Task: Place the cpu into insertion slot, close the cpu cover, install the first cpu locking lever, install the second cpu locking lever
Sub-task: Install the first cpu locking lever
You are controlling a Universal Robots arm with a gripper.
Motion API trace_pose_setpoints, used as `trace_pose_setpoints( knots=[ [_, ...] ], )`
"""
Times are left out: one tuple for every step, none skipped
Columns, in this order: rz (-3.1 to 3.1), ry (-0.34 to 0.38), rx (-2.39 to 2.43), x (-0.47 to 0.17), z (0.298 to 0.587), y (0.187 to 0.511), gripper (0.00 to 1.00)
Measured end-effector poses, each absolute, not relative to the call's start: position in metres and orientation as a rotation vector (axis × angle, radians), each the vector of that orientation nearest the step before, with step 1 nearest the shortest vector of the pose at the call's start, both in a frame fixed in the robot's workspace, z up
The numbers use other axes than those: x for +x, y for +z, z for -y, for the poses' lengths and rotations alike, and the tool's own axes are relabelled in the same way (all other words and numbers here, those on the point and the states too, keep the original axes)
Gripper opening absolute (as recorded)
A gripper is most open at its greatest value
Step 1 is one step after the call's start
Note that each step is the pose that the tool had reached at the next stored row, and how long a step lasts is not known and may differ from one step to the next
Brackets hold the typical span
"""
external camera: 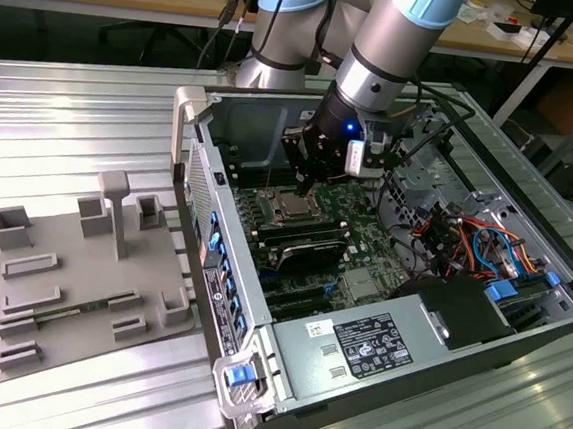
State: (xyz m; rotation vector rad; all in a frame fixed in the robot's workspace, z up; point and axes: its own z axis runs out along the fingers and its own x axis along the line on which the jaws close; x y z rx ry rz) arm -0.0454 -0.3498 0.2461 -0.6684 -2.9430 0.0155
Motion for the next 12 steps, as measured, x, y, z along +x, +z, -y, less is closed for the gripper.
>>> trace_pose_setpoints(
  knots=[
    [2.944,0.015,-0.665,-0.0454,0.3498,0.2462,0.11],
    [2.944,0.015,-0.662,-0.0454,0.3498,0.2462,0.11],
    [2.945,0.014,-0.658,-0.0453,0.3498,0.2461,0.11],
    [2.946,0.013,-0.652,-0.0454,0.3498,0.2462,0.11],
    [2.947,0.013,-0.649,-0.0454,0.3498,0.2461,0.11],
    [2.947,0.012,-0.647,-0.0454,0.3498,0.2462,0.11],
    [2.948,0.012,-0.643,-0.0454,0.3498,0.2462,0.11],
    [2.949,0.011,-0.64,-0.0454,0.3498,0.2461,0.11],
    [2.949,0.011,-0.635,-0.0454,0.3498,0.2461,0.11],
    [2.95,0.01,-0.632,-0.0453,0.3498,0.2461,0.11],
    [2.951,0.01,-0.629,-0.0454,0.3498,0.2462,0.11],
    [2.951,0.01,-0.626,-0.0454,0.3498,0.2462,0.11]
  ],
)
